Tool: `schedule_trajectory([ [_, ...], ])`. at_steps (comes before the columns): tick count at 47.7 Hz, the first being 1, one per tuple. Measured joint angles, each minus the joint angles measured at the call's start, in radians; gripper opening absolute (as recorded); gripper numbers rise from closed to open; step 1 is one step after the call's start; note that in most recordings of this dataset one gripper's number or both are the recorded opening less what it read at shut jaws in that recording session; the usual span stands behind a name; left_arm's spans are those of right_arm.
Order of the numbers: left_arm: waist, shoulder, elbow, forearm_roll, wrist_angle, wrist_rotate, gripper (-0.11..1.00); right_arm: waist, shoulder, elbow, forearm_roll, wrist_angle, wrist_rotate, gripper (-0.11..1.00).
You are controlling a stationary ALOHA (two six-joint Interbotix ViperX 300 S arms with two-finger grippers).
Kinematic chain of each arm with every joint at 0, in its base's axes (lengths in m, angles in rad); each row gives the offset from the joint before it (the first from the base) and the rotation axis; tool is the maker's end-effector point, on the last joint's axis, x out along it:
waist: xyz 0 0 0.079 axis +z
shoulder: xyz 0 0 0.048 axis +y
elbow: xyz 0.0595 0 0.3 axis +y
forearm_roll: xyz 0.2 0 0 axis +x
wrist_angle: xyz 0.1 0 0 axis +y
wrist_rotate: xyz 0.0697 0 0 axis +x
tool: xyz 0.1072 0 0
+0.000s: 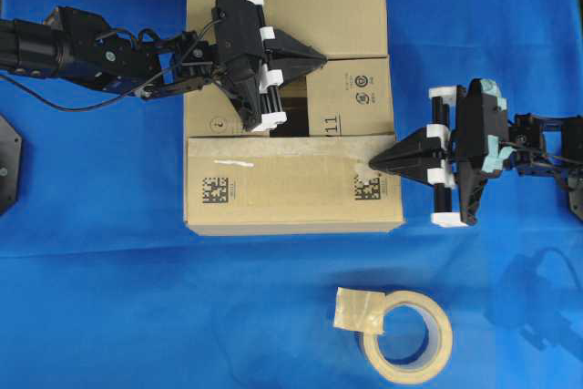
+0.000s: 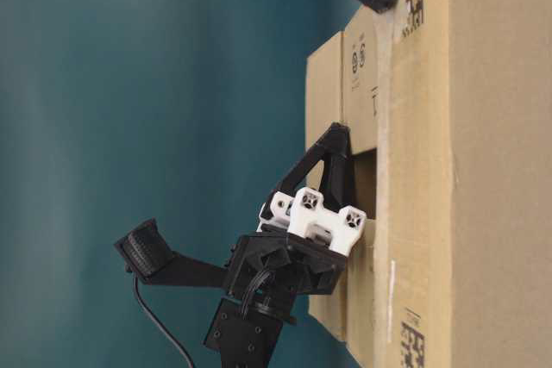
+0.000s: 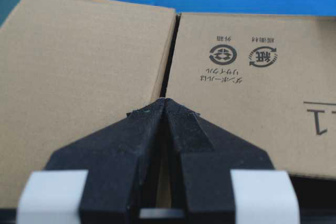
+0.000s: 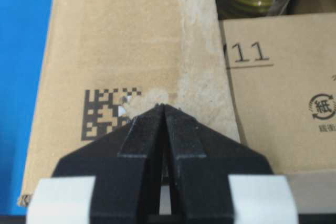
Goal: Close the cardboard box.
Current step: 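Press the folded front flap down with the right gripper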
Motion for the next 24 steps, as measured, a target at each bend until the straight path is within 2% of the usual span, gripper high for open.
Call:
schedule_trajectory([
  [15,0.0,0.0,0.0,-0.002,0.0,-0.009,0.0,0.0,0.018,-0.009,0.017,-0.005,0.005,0.0],
  [24,-0.002,-0.028,0.0,-0.002,0.038,-0.015,0.0,-0.002,0.02,-0.011,0.017,-0.006,0.005,0.0],
])
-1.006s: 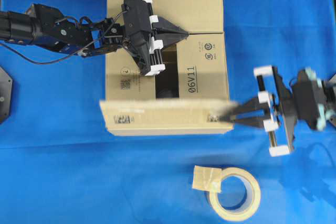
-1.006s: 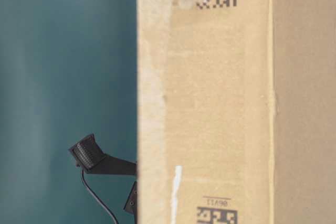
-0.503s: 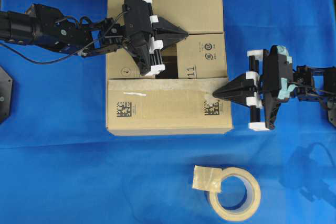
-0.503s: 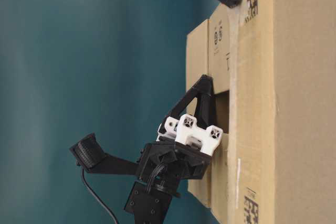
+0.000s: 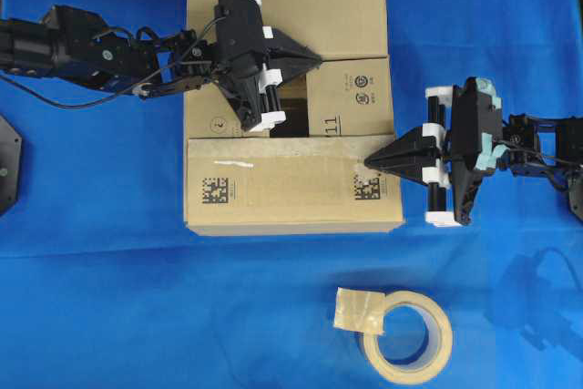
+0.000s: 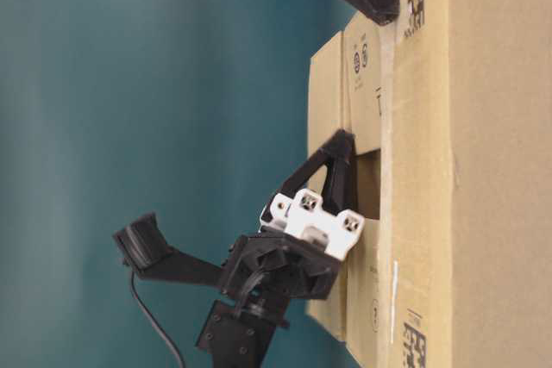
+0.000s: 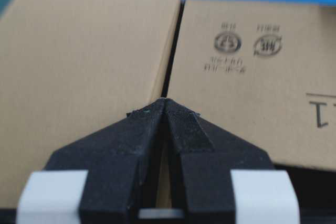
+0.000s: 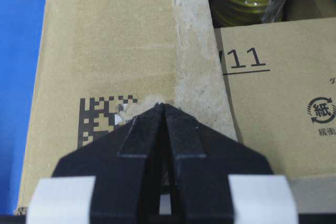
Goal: Close the cardboard box.
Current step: 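Press the folded front flap down with the right gripper, then lift the left gripper to the back edge behind the rear flap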
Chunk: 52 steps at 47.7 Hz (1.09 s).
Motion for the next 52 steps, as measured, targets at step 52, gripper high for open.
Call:
schedule_trajectory([
  [52,0.252,-0.117,-0.436,0.0,0.894,0.098,0.0,0.0,0.003,-0.002,0.0,-0.018,-0.003,0.0],
])
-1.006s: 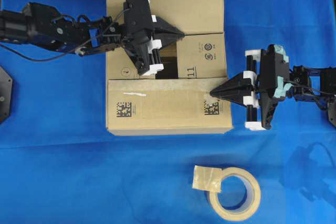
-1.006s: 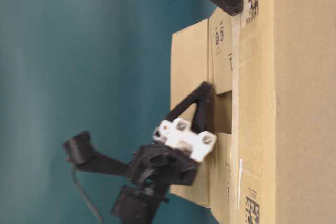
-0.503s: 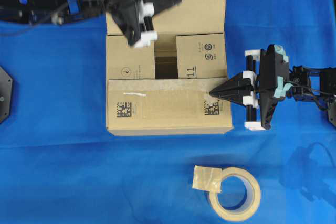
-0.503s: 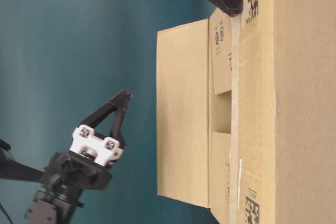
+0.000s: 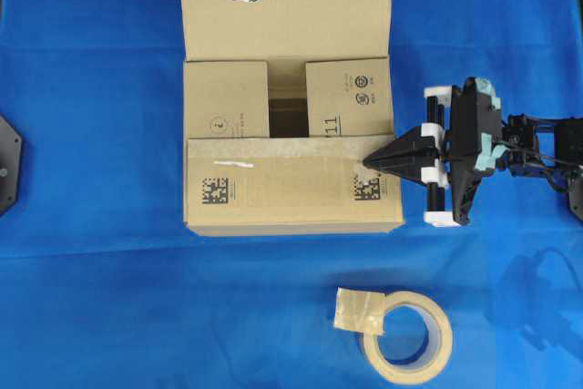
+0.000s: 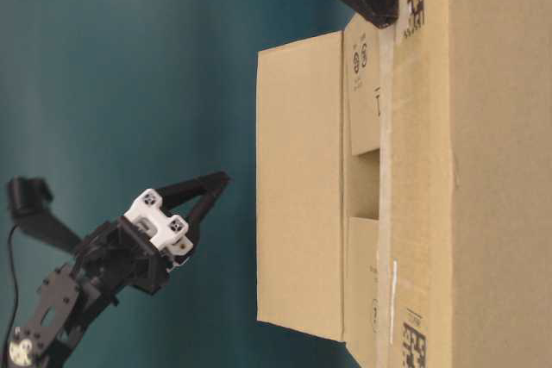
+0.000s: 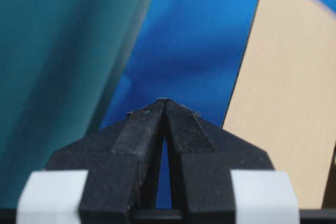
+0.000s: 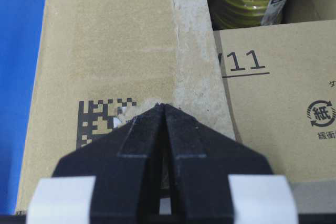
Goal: Close the cardboard box.
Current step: 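Lift the left gripper to the back edge behind the rear flap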
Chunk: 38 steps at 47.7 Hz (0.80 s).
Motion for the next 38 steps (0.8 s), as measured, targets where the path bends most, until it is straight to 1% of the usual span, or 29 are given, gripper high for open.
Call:
schedule_trajectory([
  [8,0.015,0.054,-0.069,0.0,0.129,0.0,0.0,0.0,0.0,0.0,0.0,-0.003,0.0,0.0],
  [12,0.02,0.078,-0.091,0.002,0.173,0.0,0.0,0.0,0.0,0.0,0.0,-0.003,-0.002,0.0],
  [24,0.018,0.126,-0.101,0.002,0.219,0.0,0.0,0.0,0.0,0.0,0.0,-0.005,-0.002,0.0],
  [38,0.014,0.126,-0.107,0.002,0.272,0.0,0.0,0.0,0.0,0.0,0.0,-0.005,-0.003,0.0],
])
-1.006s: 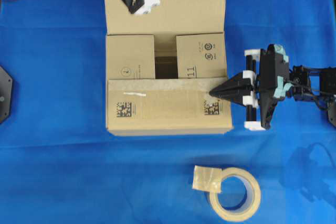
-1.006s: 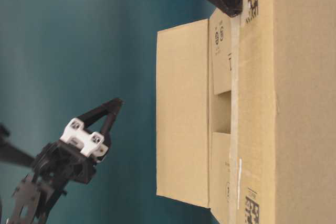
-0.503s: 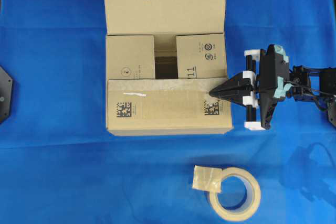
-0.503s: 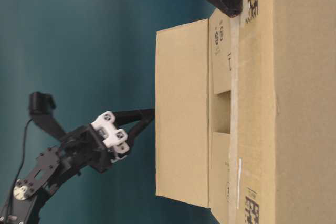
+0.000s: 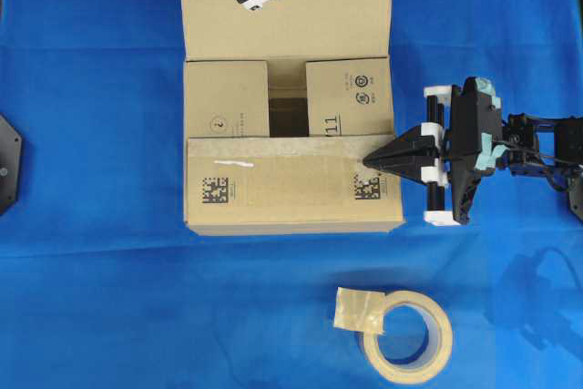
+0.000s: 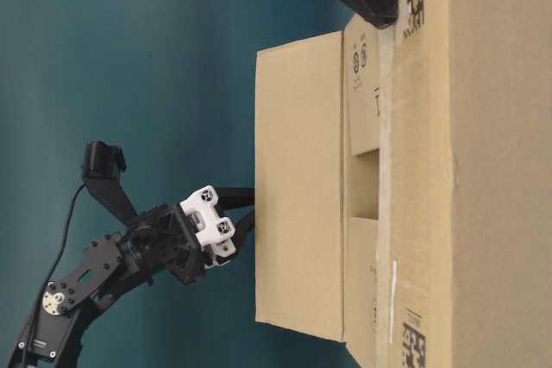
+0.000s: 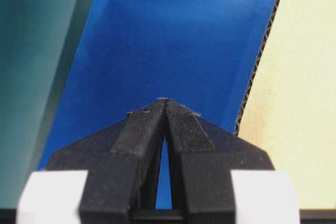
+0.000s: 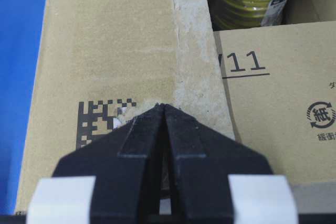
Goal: Close the cardboard box.
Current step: 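Lift the left gripper to the back edge behind the rear flap, then push the rear flap forward and down with the left gripper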
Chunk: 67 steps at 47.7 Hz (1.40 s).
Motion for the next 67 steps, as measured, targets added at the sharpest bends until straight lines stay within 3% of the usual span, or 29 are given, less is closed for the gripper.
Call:
schedule_trajectory([
  [19,-0.032,-0.011,-0.031,0.006,0.094,-0.006,0.0,0.0,0.0,0.0,0.0,-0.006,-0.006,0.0],
  [34,-0.129,-0.095,-0.015,0.003,0.144,-0.025,0.0,-0.002,0.002,0.0,0.0,-0.012,-0.006,0.0],
  [49,-0.213,-0.16,0.089,0.002,0.14,-0.069,0.0,-0.006,0.002,0.002,0.0,-0.017,-0.006,0.0],
  [67,-0.313,-0.252,0.272,0.002,-0.043,-0.167,0.0,-0.017,0.002,0.0,0.0,-0.018,-0.006,0.0],
])
